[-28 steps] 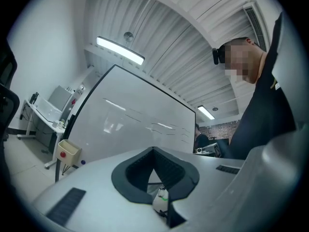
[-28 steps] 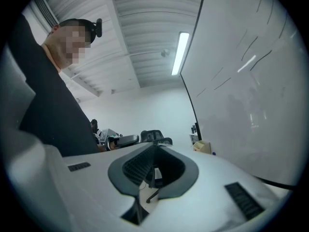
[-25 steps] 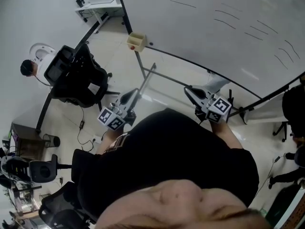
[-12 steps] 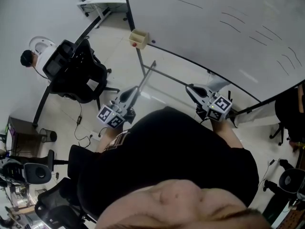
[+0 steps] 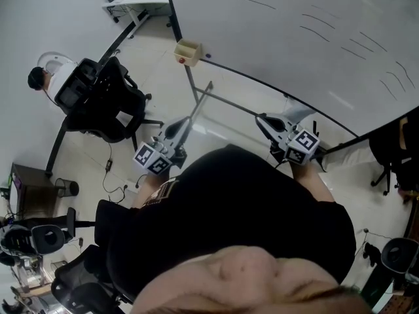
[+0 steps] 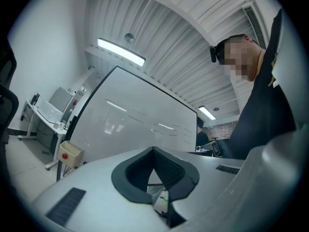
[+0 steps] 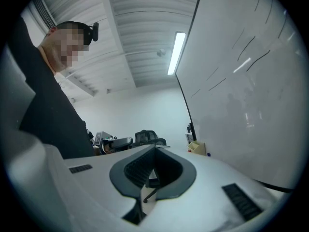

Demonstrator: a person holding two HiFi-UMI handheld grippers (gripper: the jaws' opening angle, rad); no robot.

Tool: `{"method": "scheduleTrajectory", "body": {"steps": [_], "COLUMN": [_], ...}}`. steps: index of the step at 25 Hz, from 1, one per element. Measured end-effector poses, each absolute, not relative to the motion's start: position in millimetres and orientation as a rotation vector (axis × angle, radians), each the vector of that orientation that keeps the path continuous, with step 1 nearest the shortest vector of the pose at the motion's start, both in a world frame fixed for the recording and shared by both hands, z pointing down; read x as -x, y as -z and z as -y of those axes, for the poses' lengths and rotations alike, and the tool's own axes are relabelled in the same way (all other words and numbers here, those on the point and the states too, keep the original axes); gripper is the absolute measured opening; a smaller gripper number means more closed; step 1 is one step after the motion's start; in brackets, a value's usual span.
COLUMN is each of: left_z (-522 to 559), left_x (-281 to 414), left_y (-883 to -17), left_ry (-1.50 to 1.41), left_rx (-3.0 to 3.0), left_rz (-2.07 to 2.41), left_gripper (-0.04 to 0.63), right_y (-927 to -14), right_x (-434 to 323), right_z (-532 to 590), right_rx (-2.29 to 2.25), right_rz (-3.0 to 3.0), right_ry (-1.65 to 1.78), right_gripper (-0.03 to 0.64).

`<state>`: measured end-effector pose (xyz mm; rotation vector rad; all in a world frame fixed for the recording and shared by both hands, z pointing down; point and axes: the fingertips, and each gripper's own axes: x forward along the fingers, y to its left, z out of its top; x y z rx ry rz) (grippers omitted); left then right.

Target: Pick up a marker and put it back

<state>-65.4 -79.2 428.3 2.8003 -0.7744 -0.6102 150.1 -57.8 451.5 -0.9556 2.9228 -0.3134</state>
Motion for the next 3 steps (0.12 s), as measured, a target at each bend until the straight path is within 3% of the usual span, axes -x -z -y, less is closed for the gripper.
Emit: {"method": "scheduleTrajectory", "body": {"steps": [3], "left_z": [80.3], "left_x": [63.3], "left_y": [-427.1], "left_ry": [0.614], "left_rx": [-2.806], "left_rz": [0.765], "left_gripper": [-0.008], "right_y": [-448.4], "right_x": [-150.1], "right_z": [59.3], "right_rx": [0.942], "right_rz": [-2.922], "right_ry": [0.288], "right_gripper": [-0.002]}}
